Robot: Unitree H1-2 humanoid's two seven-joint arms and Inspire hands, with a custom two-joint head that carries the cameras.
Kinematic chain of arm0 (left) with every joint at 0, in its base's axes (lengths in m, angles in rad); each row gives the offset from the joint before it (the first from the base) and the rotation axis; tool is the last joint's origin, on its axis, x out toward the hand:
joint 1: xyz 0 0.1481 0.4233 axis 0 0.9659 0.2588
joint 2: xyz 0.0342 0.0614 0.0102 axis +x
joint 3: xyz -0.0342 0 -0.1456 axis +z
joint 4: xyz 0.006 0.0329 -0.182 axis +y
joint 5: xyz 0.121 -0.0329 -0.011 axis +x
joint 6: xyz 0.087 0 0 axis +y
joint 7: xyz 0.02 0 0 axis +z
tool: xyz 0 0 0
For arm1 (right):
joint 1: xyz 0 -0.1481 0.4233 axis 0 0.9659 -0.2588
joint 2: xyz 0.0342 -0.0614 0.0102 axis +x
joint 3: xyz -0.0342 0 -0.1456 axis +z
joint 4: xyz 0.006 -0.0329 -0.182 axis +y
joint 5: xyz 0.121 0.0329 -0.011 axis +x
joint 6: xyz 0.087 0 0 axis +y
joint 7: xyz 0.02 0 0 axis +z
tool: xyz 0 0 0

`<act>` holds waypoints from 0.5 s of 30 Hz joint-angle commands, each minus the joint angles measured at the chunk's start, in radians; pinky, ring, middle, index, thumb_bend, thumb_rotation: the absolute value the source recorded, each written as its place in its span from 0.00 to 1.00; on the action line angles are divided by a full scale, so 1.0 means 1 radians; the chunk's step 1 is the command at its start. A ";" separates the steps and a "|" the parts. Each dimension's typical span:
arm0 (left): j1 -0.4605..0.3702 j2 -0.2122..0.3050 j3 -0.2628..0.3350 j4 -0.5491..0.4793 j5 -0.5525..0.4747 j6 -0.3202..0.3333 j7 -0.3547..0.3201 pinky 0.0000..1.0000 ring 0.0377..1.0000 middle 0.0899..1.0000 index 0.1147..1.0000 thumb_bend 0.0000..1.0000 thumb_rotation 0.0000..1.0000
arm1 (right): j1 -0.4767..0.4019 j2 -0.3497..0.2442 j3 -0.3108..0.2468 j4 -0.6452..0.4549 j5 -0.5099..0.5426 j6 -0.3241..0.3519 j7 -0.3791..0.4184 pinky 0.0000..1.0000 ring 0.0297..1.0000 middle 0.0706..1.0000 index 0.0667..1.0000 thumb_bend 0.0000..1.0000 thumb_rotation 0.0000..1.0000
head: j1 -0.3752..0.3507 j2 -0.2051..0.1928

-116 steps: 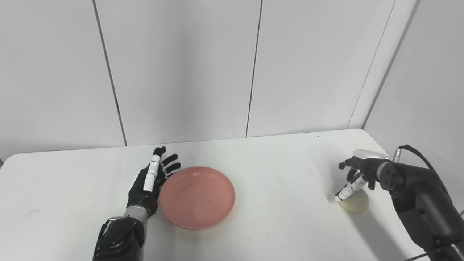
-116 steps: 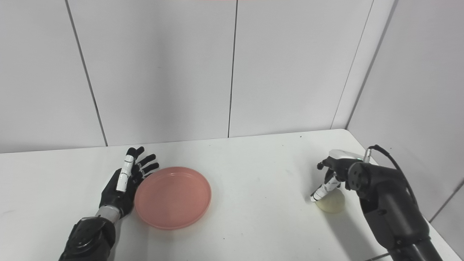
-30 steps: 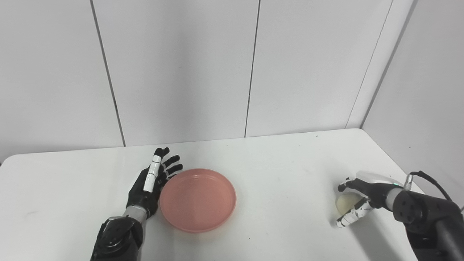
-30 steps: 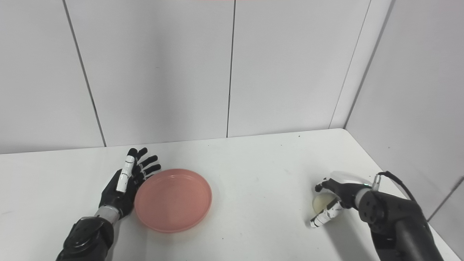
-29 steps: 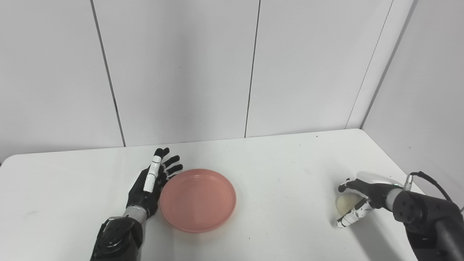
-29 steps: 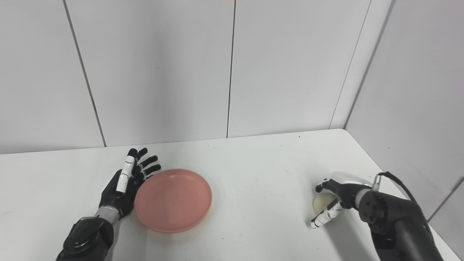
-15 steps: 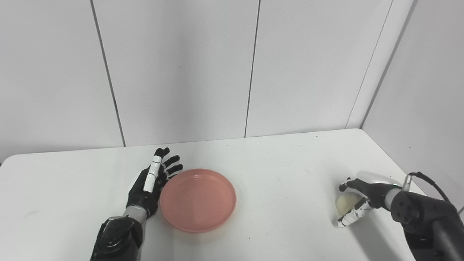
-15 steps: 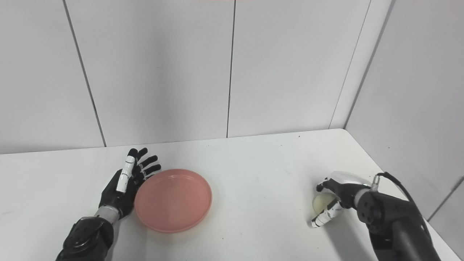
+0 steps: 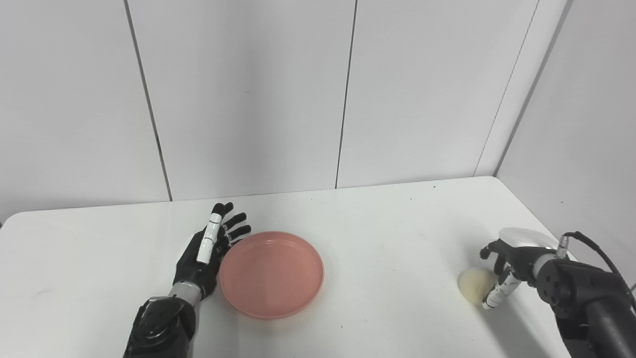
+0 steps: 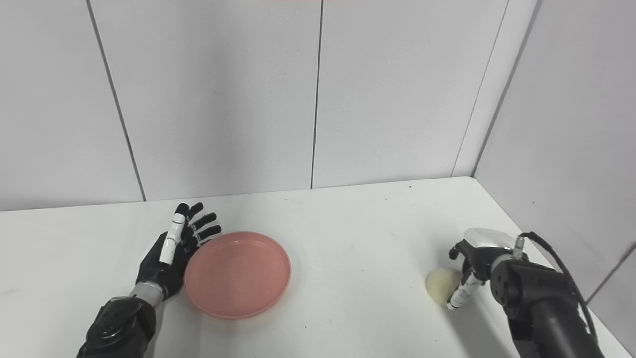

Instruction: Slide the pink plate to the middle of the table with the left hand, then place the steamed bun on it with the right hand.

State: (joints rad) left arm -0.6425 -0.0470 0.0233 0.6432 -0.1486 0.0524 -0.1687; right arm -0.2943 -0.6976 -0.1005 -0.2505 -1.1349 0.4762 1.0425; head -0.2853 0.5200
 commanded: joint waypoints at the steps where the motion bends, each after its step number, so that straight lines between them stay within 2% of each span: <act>1: -0.012 0.002 -0.001 0.015 -0.003 0.026 -0.005 0.75 0.79 0.85 0.89 0.76 0.89 | -0.025 -0.035 -0.011 -0.011 0.015 -0.009 -0.047 0.21 0.27 0.35 0.72 0.97 0.19 | 0.001 0.000; 4: -0.013 0.003 -0.002 0.021 -0.001 0.019 -0.006 0.75 0.79 0.84 0.89 0.76 0.89 | -0.024 -0.036 -0.003 0.006 0.042 -0.009 -0.075 0.20 0.25 0.33 0.70 0.95 0.16 | 0.001 -0.001; 5: -0.013 0.003 -0.003 0.022 0.000 0.018 -0.005 0.75 0.79 0.84 0.89 0.76 0.89 | -0.023 -0.039 0.003 0.011 0.049 -0.014 -0.091 0.21 0.27 0.36 0.69 0.96 0.16 | 0.001 -0.001; 6: -0.012 0.003 -0.003 0.021 0.001 0.017 -0.005 0.75 0.79 0.84 0.89 0.75 0.90 | -0.021 -0.042 0.008 0.015 0.057 -0.018 -0.106 0.27 0.36 0.50 0.68 0.97 0.17 | 0.003 -0.001; 7: -0.012 0.003 -0.003 0.021 0.001 0.017 -0.005 0.75 0.79 0.84 0.89 0.75 0.90 | -0.018 -0.043 0.011 0.021 0.070 -0.023 -0.124 0.29 0.40 0.55 0.67 0.97 0.17 | 0.003 -0.001; 10: -0.012 0.003 -0.003 0.019 0.000 0.020 -0.006 0.75 0.79 0.84 0.89 0.75 0.89 | -0.005 -0.027 -0.004 0.030 0.131 -0.027 -0.201 0.26 0.36 0.48 0.65 0.96 0.13 | 0.003 0.002; 13: -0.009 0.001 0.000 0.011 -0.004 0.031 -0.004 0.74 0.78 0.84 0.88 0.75 0.89 | 0.009 -0.014 -0.010 0.026 0.196 -0.025 -0.260 0.33 0.45 0.59 0.63 0.93 0.13 | 0.002 0.003; 15: -0.008 0.001 -0.001 0.008 -0.004 0.035 -0.003 0.74 0.78 0.84 0.88 0.75 0.89 | 0.009 -0.015 0.003 0.027 0.214 -0.016 -0.273 0.31 0.41 0.54 0.63 0.91 0.15 | 0.005 0.003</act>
State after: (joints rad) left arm -0.6456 -0.0469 0.0239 0.6459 -0.1487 0.0552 -0.1689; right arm -0.2703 -0.6918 -0.0905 -0.2104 -0.9344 0.4666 0.8055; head -0.2838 0.5216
